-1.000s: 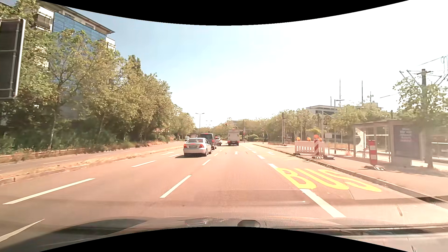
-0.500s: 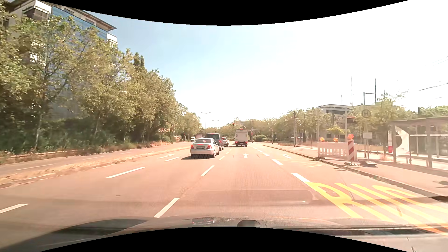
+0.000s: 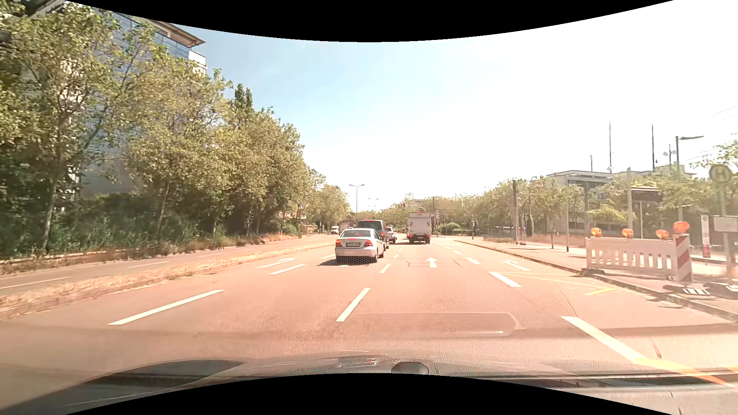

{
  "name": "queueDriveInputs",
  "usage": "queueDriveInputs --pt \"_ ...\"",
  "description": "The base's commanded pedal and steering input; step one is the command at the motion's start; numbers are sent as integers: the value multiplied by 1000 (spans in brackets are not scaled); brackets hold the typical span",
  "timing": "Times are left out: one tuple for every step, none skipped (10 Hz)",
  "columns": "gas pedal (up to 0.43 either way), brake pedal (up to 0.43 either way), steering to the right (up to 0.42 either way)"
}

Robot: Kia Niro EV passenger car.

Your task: Follow the waypoints while adhering to traffic rules and regulations

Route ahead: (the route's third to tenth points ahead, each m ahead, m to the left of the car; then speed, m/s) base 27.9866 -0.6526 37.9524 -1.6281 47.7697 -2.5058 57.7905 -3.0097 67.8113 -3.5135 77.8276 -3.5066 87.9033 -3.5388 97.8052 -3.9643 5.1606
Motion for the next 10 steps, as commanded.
queueDriveInputs --pt "0 134 -102" --pt "0 134 -102" --pt "0 116 -103" --pt "0 85 -100" --pt "0 79 -94" --pt "0 79 -87" --pt "0 79 -73" --pt "0 85 -58" --pt "0 85 -46" --pt "0 85 -39"
